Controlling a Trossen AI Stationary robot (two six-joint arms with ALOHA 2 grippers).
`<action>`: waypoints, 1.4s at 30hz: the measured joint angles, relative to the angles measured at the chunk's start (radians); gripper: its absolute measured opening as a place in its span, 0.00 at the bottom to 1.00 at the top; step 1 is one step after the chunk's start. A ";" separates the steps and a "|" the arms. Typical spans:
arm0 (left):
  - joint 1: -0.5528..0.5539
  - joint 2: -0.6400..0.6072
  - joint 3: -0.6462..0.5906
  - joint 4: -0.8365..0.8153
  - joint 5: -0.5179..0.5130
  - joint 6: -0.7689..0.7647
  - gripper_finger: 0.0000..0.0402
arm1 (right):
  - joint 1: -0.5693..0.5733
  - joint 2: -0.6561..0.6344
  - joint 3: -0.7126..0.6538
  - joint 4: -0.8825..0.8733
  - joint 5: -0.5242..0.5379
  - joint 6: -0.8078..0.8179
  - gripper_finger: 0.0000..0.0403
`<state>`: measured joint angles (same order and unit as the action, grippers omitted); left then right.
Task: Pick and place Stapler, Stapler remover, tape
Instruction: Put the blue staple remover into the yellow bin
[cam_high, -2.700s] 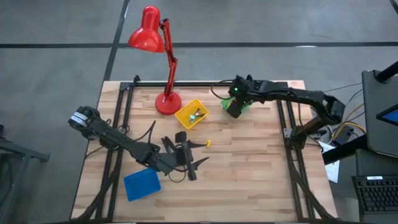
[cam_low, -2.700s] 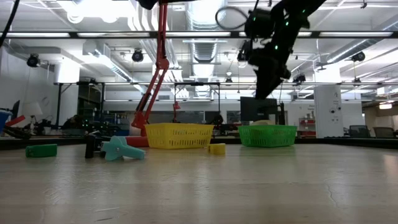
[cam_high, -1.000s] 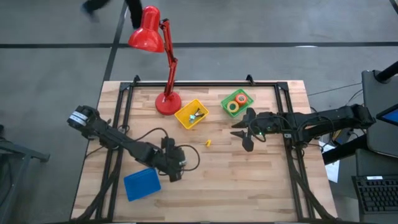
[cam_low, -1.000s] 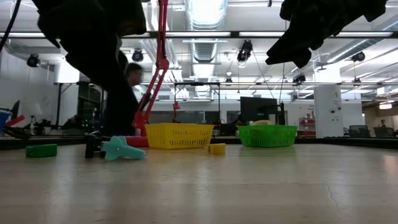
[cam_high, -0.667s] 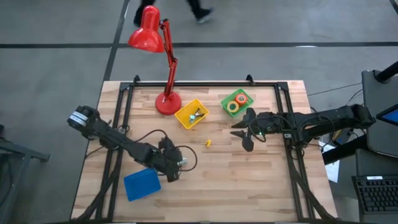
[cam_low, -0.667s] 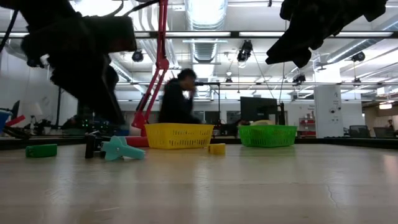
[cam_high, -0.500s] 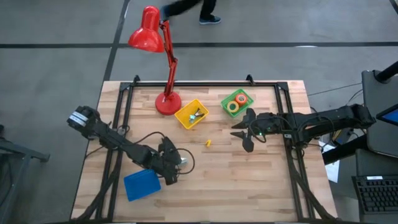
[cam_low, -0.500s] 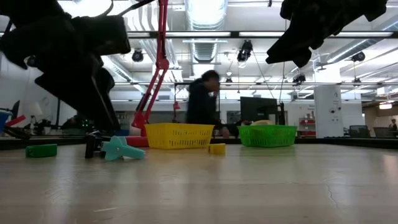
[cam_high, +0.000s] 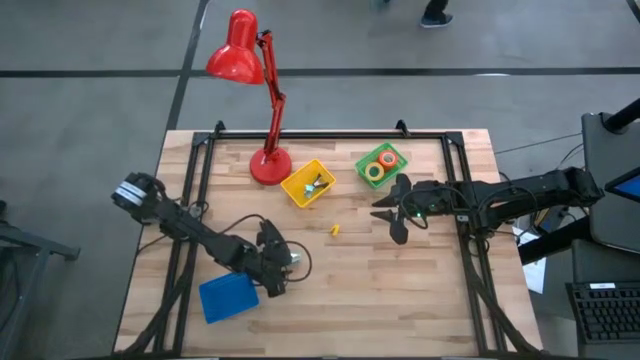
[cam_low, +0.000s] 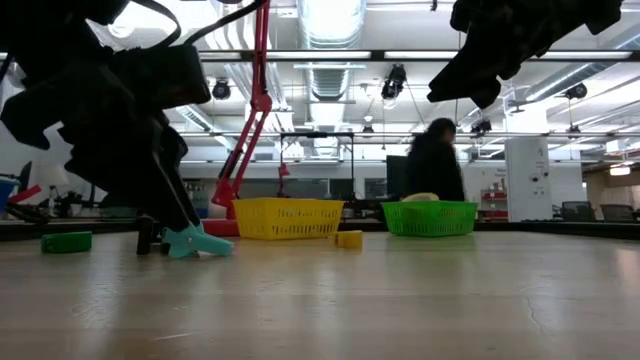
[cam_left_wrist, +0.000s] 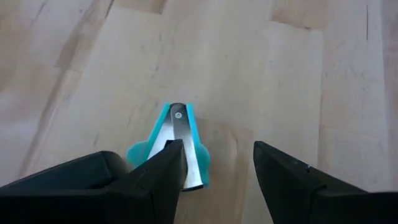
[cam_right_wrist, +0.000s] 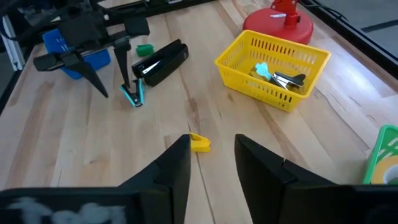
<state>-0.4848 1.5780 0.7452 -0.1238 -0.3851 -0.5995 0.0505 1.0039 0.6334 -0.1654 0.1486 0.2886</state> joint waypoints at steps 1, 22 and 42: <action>-0.001 0.005 0.000 0.001 0.000 0.000 0.48 | 0.000 0.000 0.000 0.000 0.000 0.000 0.29; 0.000 0.017 0.005 0.005 -0.010 -0.006 0.08 | 0.000 0.000 -0.002 0.000 0.000 -0.001 0.22; 0.008 0.017 0.081 0.045 -0.173 0.148 0.01 | 0.000 0.000 -0.002 0.035 0.000 -0.019 0.17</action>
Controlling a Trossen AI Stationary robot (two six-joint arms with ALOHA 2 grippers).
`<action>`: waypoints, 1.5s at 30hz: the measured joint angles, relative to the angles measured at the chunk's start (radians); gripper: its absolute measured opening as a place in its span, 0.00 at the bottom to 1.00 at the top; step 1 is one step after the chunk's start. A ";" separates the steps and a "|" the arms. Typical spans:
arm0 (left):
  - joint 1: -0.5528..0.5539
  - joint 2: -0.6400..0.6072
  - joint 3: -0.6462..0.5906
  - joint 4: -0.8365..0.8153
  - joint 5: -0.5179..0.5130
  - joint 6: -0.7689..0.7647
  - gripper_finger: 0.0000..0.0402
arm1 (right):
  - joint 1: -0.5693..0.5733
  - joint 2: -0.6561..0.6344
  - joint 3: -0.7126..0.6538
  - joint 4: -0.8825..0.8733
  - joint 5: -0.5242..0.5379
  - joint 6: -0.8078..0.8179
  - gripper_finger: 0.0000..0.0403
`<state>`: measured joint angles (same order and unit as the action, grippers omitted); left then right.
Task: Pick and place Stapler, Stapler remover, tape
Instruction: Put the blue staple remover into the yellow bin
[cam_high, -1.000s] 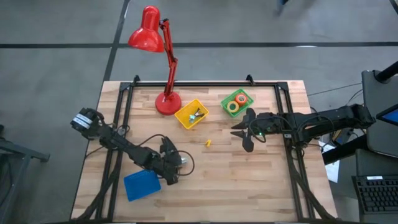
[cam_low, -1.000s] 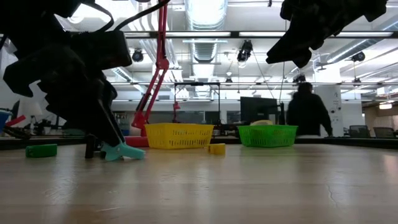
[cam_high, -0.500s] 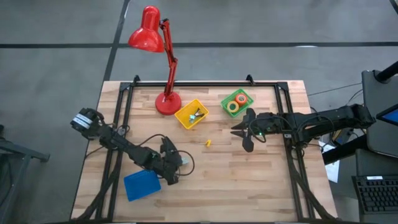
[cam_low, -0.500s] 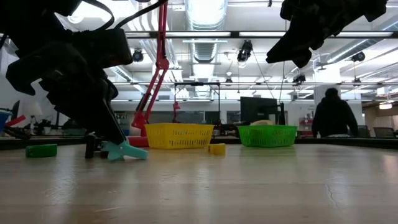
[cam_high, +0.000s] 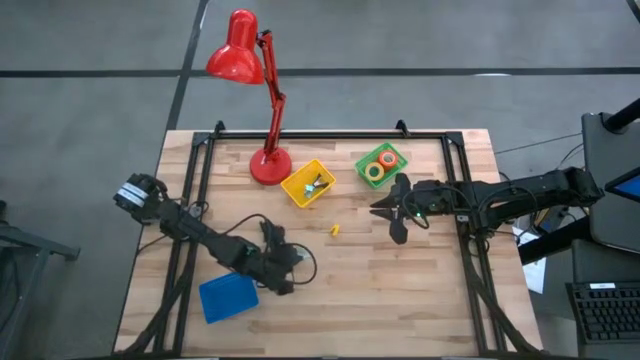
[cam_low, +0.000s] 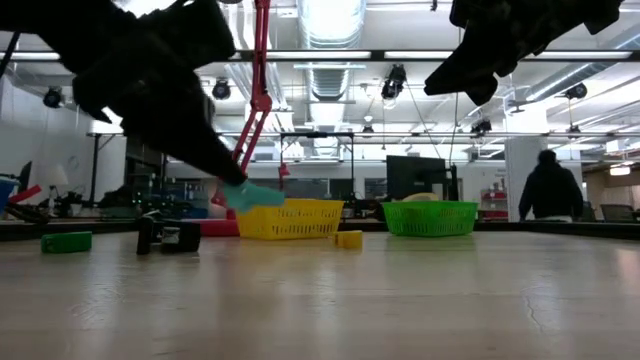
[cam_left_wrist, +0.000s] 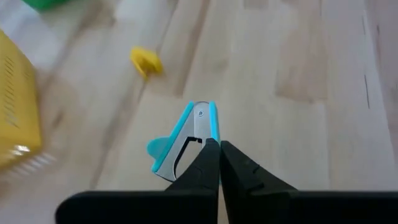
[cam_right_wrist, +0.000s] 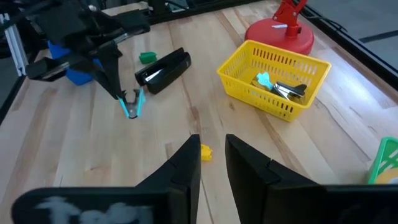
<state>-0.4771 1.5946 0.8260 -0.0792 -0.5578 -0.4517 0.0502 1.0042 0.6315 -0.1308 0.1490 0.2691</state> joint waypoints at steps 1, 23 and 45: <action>0.002 0.000 0.008 0.000 -0.009 0.010 0.01 | 0.000 0.000 0.000 0.000 0.000 -0.001 0.17; 0.057 -0.001 0.091 0.038 -0.124 0.191 0.01 | 0.000 0.000 0.000 -0.004 0.000 -0.011 0.15; 0.115 -0.002 0.095 0.117 -0.169 0.280 0.01 | 0.000 0.000 -0.015 -0.007 0.000 -0.011 0.17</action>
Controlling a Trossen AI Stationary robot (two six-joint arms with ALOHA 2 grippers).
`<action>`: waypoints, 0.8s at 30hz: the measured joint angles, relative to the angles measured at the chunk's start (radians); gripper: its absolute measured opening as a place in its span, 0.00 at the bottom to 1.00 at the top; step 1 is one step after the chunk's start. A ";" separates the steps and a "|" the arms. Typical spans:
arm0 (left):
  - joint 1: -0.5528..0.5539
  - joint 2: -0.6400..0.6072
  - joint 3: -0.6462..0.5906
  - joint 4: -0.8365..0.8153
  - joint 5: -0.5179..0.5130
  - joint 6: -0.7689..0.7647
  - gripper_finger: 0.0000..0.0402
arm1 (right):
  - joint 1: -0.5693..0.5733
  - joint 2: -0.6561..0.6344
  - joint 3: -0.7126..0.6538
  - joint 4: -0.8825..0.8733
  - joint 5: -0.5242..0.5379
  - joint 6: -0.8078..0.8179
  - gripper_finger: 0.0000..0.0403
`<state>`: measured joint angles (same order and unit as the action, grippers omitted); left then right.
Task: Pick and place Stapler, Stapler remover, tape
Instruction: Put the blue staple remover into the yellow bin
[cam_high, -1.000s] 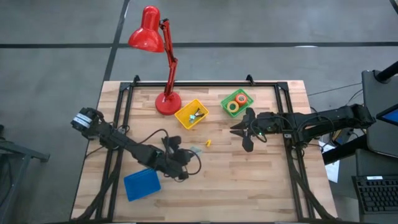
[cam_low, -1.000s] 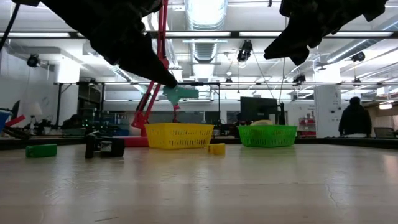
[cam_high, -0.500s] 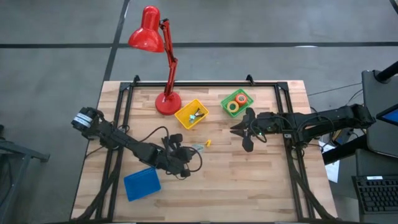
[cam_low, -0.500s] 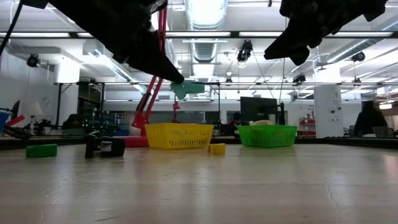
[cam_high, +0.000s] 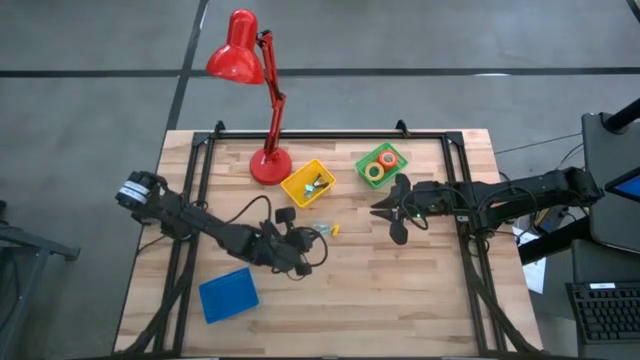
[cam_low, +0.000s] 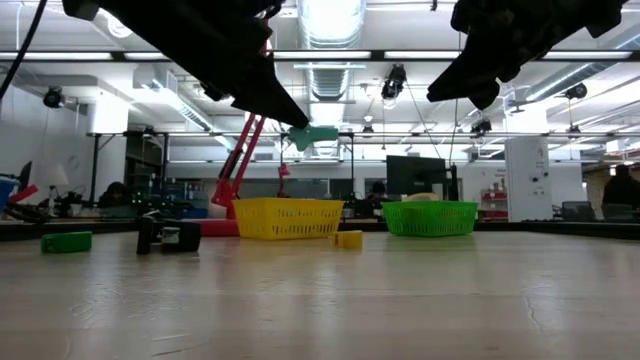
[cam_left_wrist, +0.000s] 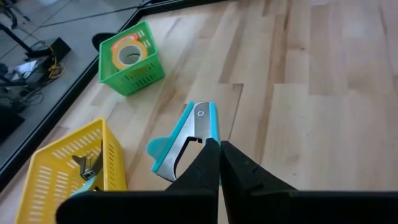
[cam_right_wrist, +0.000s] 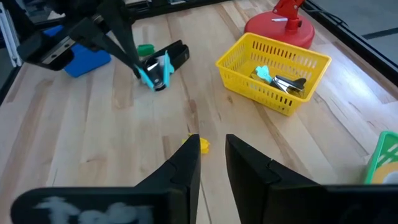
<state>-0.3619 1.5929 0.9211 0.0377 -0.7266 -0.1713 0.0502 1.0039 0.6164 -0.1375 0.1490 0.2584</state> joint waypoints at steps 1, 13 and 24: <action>0.002 0.000 0.000 0.001 -0.001 -0.002 0.01 | 0.000 0.000 -0.002 0.000 0.000 0.000 0.17; 0.056 0.000 0.000 0.033 -0.018 0.014 0.01 | 0.000 0.000 -0.013 0.009 0.000 0.003 0.16; 0.146 0.000 -0.001 0.075 -0.113 0.015 0.01 | 0.000 0.000 -0.013 0.013 0.000 0.003 0.14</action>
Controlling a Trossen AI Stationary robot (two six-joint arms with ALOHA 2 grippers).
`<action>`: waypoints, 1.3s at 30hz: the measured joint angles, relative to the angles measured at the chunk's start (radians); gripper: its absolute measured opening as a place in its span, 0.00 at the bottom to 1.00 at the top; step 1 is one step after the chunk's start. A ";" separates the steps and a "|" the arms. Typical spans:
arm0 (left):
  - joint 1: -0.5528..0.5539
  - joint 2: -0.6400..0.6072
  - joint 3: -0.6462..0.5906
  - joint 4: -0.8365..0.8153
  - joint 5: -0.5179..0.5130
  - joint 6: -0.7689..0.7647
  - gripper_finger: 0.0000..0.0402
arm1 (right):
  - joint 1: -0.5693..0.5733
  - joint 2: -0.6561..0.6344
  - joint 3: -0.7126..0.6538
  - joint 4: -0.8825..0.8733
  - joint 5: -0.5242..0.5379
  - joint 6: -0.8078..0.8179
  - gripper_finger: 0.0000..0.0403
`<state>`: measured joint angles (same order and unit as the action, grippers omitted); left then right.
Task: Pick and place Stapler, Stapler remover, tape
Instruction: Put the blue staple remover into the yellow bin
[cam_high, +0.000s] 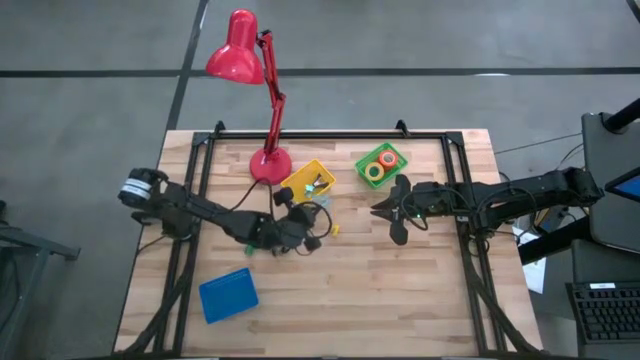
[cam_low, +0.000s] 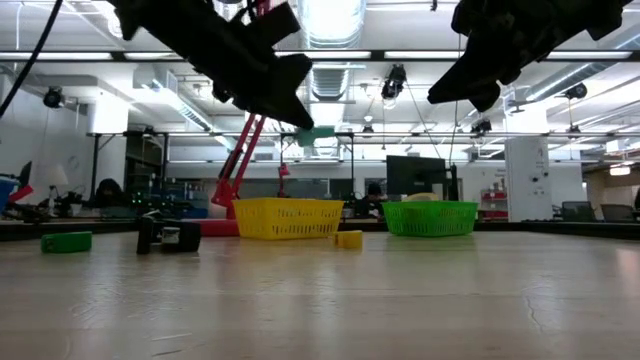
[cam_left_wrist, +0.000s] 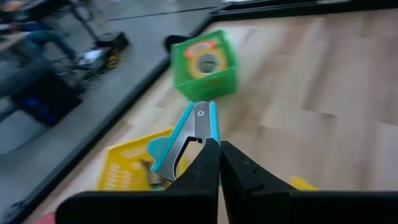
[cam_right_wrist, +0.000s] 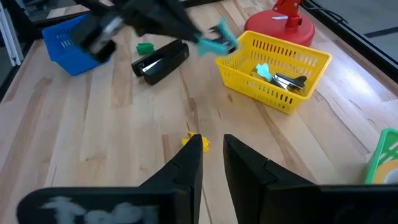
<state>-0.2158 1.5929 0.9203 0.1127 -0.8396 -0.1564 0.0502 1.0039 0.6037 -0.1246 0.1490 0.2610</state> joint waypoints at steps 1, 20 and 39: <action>0.011 0.000 0.000 0.000 -0.014 0.000 0.01 | 0.000 0.000 0.000 0.000 0.000 0.000 0.14; 0.211 0.000 -0.080 -0.026 0.087 -0.138 0.03 | 0.000 0.000 -0.035 0.010 0.000 0.001 0.13; 0.219 0.000 -0.092 -0.042 0.080 -0.168 0.05 | 0.000 0.000 -0.037 0.039 0.000 0.001 0.13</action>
<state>0.0036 1.5929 0.8288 0.0711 -0.7601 -0.3242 0.0502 1.0039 0.5668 -0.0860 0.1491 0.2623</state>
